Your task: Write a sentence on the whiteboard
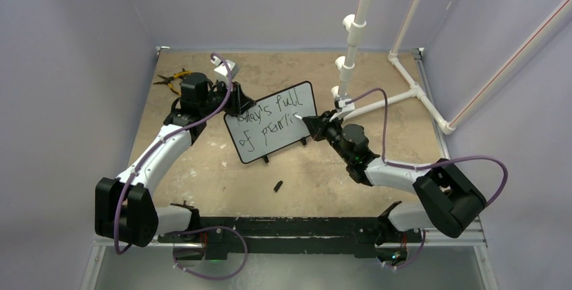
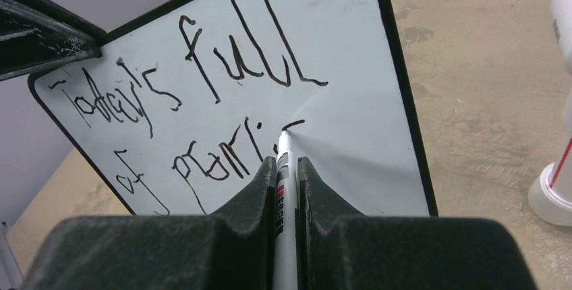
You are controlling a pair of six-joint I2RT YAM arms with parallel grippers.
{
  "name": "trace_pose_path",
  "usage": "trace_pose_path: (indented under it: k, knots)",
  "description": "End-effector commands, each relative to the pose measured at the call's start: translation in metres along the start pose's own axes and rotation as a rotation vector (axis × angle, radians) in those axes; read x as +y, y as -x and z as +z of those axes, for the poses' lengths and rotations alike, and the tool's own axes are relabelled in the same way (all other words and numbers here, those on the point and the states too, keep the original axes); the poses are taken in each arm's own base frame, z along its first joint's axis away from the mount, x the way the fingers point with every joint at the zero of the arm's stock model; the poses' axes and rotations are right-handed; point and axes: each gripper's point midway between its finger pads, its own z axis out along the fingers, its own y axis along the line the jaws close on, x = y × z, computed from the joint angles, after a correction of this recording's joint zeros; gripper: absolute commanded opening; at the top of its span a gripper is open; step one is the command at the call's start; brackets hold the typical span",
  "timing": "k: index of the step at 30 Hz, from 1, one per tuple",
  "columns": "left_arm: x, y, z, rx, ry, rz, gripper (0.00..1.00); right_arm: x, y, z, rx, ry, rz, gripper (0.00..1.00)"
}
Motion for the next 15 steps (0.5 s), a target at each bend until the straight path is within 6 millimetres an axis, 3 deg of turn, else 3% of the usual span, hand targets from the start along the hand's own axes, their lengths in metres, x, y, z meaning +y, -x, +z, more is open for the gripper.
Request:
trace_pose_path:
  k: [1,8,15]
  knots:
    - [0.001,-0.032,0.004,0.095,0.004,-0.060,0.22,0.011,0.000,0.002,0.003,0.067,-0.017,0.00]
    - [0.001,-0.032,0.004,0.096,0.004,-0.061,0.22,-0.001,-0.010,-0.006,0.022,0.020,0.011,0.00]
    - [0.000,-0.031,0.003,0.092,0.004,-0.058,0.22,-0.016,-0.007,-0.014,0.012,-0.067,0.025,0.00]
